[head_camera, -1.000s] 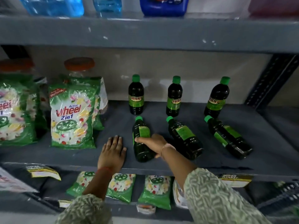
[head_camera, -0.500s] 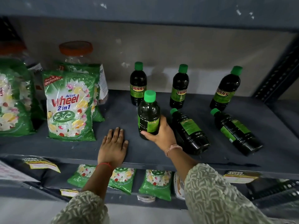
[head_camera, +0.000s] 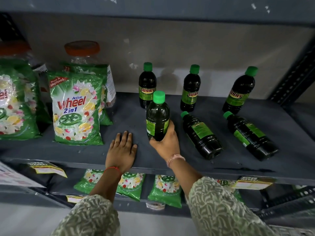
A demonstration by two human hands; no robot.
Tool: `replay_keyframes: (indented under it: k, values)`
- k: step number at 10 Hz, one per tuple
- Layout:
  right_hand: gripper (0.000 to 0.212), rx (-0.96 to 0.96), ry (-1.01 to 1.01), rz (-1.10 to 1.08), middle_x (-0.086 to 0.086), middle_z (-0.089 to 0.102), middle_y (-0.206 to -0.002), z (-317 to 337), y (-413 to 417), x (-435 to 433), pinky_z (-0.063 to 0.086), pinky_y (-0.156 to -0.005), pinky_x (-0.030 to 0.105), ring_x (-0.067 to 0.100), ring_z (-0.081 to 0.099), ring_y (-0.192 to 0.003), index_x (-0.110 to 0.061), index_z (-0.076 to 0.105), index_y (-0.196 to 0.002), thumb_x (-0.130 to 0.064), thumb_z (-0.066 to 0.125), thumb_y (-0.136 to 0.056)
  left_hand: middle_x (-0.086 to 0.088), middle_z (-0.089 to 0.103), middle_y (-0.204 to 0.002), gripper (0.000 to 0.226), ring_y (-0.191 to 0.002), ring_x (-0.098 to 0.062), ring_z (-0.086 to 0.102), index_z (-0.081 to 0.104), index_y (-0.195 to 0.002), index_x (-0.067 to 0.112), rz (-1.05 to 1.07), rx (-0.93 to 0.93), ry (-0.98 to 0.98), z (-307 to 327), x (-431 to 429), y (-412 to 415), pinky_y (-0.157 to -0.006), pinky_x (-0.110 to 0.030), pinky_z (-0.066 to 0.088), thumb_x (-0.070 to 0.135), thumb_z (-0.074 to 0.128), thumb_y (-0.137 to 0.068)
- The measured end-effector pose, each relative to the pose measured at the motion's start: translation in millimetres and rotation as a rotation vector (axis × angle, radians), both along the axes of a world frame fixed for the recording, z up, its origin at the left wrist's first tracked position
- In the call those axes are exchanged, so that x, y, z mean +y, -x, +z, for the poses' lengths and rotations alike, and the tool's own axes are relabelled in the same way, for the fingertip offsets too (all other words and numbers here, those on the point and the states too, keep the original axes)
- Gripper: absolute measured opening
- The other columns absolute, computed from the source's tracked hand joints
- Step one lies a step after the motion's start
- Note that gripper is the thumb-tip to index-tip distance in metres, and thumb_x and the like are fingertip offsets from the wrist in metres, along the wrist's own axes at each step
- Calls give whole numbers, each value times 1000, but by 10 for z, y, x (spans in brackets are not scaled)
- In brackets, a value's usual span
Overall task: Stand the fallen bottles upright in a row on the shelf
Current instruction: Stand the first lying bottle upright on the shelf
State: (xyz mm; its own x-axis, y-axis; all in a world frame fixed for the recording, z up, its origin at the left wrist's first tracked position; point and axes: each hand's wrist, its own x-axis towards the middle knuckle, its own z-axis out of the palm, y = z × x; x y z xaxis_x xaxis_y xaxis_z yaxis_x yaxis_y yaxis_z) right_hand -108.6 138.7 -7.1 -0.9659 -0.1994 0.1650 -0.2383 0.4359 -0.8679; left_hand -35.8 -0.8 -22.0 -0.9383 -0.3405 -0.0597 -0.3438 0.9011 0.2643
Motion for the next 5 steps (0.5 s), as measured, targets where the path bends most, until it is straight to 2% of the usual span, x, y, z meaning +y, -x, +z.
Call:
replay_keyframes:
  k: [1,2,3,4,5]
  values:
    - [111,88,-61,-63,17,35,-139,-4,-33,-58,30,-106,47,33,31,-128,-10,19,-139,-51,76,-54,-1,3,-159,56,-146,-22,-1,5,-146,17,2,4,-2,3,-1,-3,-121,-38,4,37,22,-96]
    - [105,100,-49,-117,18,42,-126,20,-31,-101,34,-103,47,33,37,-117,-6,25,-137,-44,80,-56,-1,3,-159,56,-146,-22,-1,5,-146,17,3,5,-8,3,1,-4,-121,-38,4,37,22,-97]
    - [97,36,31,-47,18,44,-129,-20,-8,-47,35,-105,39,31,40,-123,-6,23,-138,-22,77,-59,-1,3,-159,56,-146,-22,-1,5,-146,17,1,-2,-1,2,-4,-1,-121,-38,4,37,21,-97]
    - [108,0,82,26,16,29,-146,-34,-1,-25,25,-113,40,29,24,-137,-11,10,-143,-27,79,-61,-2,4,-159,56,-146,-22,-1,6,-146,17,6,1,-3,10,2,-1,-120,-38,4,36,22,-97]
    - [110,55,-4,-28,17,34,-138,-18,17,-64,25,-110,42,30,28,-128,-9,17,-140,-41,82,-58,-1,4,-159,56,-146,-21,0,6,-146,18,2,6,-1,11,3,-2,-120,-38,4,36,22,-97]
